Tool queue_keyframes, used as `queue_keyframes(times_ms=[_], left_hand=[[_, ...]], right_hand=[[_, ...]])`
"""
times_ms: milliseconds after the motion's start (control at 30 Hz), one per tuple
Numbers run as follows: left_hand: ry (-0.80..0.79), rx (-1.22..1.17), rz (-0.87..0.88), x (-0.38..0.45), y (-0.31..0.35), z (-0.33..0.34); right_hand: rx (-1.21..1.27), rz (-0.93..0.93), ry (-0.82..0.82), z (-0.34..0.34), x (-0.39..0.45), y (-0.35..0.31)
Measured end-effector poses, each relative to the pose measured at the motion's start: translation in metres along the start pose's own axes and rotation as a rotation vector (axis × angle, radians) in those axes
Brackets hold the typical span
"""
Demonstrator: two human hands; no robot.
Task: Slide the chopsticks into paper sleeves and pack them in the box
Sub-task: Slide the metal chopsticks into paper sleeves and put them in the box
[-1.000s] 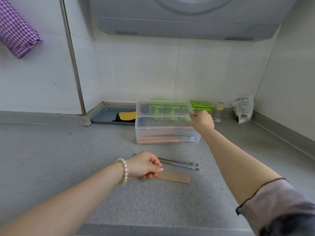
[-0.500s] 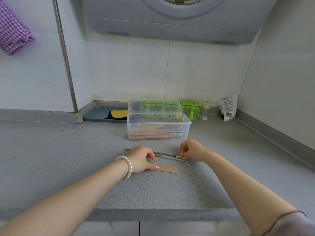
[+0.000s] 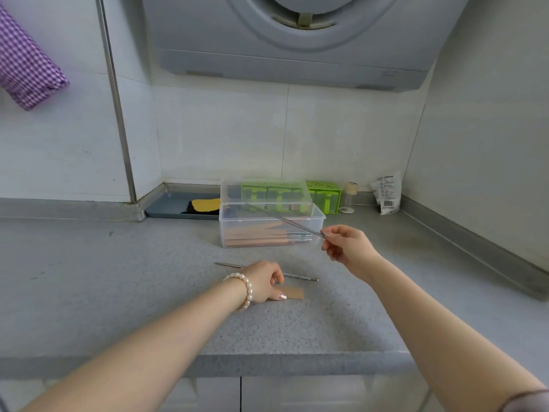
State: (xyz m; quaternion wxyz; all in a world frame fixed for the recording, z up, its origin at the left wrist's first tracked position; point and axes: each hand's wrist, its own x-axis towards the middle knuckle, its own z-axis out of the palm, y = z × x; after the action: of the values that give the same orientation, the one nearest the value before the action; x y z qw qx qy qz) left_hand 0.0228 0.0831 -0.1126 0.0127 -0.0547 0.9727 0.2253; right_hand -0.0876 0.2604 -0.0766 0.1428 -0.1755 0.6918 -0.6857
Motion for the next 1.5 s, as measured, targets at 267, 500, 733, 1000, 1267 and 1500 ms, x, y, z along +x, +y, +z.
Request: queue_keyframes(times_ms=[267, 500, 733, 1000, 1267, 1500], left_hand=[[-0.029, 0.008, -0.018, 0.001, 0.004, -0.002], [0.067, -0.173, -0.008, -0.014, 0.008, -0.019], [0.041, -0.307, -0.046, -0.033, 0.010, -0.045], [0.077, -0.072, -0.079, -0.043, 0.015, -0.045], [0.094, -0.009, 0.052, -0.048, 0.021, -0.040], [0.005, -0.572, 0.079, -0.050, 0.017, -0.049]], right_hand=[[0.291, 0.068, -0.128, -0.009, -0.023, 0.001], [0.186, -0.066, -0.173, 0.008, -0.036, -0.011], [0.074, -0.416, -0.054, 0.007, -0.043, -0.049], [0.316, -0.399, 0.308, -0.009, -0.042, -0.061], [0.369, -0.249, 0.463, -0.024, -0.038, -0.045], [0.346, -0.275, 0.471, -0.026, -0.037, -0.047]])
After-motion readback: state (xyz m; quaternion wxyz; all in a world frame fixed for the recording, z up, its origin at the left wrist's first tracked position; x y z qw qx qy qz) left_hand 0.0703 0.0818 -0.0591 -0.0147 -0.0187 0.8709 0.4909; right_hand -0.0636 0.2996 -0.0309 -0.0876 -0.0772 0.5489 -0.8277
